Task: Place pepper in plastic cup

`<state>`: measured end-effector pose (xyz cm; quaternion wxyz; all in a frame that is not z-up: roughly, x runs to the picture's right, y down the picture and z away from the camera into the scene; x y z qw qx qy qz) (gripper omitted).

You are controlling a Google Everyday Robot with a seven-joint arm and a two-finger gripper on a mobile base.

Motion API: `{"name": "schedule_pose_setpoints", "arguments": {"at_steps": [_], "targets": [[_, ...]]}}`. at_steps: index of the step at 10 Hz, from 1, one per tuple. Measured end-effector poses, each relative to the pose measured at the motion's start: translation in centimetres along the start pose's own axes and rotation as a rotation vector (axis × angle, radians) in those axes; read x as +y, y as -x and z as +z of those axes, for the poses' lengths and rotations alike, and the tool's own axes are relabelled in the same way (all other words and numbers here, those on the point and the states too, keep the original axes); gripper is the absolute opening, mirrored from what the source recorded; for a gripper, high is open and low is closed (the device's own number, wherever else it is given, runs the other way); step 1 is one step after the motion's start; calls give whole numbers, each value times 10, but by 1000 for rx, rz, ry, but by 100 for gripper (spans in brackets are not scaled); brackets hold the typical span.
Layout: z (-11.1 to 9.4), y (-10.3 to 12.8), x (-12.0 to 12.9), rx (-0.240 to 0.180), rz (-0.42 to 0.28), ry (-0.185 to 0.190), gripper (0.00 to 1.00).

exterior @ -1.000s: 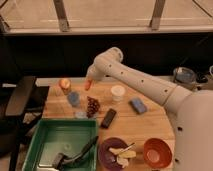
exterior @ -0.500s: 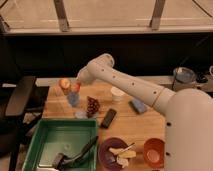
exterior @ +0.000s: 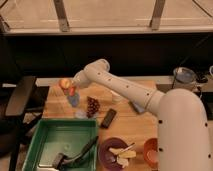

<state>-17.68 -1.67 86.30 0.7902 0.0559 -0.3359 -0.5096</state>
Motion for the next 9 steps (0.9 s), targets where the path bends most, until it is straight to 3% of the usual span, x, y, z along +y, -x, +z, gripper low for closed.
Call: {"name": "schedule_pose_setpoints", "arguments": {"at_steps": [1,5,7,9], "targets": [[5,1,1,-5,4,-18,3],[17,6,7,-13,6,-40,41],[25,11,9,-21,1,-38,45],[30,14,11,-16,1,-36,58]]}}
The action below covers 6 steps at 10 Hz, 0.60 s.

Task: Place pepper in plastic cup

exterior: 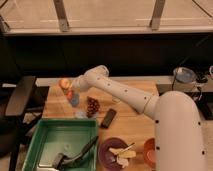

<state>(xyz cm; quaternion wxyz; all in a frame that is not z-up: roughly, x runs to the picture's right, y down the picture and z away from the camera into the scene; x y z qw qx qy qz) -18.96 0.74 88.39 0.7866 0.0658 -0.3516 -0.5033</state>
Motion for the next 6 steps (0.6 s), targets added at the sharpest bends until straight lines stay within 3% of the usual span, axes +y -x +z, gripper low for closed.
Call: {"name": "schedule_pose_setpoints", "arguments": {"at_steps": [2,6], "targets": [[5,1,6,10,9,7,66],[8,6,8,33,4,29,66]]}}
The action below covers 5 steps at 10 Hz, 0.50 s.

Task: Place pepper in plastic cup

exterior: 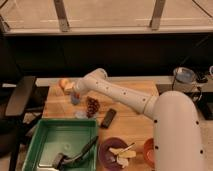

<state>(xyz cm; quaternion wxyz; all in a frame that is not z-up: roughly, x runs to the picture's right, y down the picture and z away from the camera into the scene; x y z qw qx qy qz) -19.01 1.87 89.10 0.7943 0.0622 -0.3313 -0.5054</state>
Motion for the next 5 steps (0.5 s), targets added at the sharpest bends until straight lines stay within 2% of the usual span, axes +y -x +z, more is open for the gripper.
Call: {"name": "schedule_pose_setpoints", "arguments": {"at_steps": [1,3,5], "targets": [[-4,-1,0,10,-3,0,66],[-27,-11,-3,51,-6,-9,66],[-58,-20,-18,90,-17,-35,66]]}}
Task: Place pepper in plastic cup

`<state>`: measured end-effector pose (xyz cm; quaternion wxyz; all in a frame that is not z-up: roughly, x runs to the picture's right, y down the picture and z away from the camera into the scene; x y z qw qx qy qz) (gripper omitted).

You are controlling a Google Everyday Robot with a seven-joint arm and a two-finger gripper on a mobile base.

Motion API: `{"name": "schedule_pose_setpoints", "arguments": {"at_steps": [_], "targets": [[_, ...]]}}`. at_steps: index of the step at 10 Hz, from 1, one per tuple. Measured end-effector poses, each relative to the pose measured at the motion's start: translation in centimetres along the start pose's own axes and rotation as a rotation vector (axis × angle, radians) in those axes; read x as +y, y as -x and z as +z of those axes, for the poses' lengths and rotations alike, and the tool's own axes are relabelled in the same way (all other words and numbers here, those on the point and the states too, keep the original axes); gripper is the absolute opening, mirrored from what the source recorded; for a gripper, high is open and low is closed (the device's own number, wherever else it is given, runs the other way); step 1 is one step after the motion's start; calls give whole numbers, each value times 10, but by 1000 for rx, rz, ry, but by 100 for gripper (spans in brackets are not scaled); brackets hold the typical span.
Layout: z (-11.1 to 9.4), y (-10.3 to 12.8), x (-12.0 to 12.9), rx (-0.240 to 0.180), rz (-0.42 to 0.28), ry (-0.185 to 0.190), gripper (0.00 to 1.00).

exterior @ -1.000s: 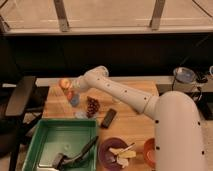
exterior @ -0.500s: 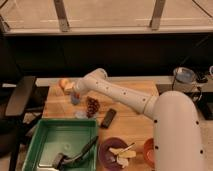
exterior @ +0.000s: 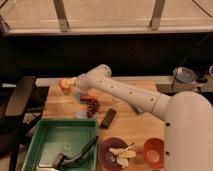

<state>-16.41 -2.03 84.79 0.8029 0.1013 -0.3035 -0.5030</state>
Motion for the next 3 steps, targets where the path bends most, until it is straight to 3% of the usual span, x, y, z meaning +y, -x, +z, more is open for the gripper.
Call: {"name": "schedule_pose_setpoints", "arguments": {"at_steps": [1,3], "targets": [[-20,-10,-6,25,1,-9,66],[-24,-12,-6,30,2,-9,66]]}}
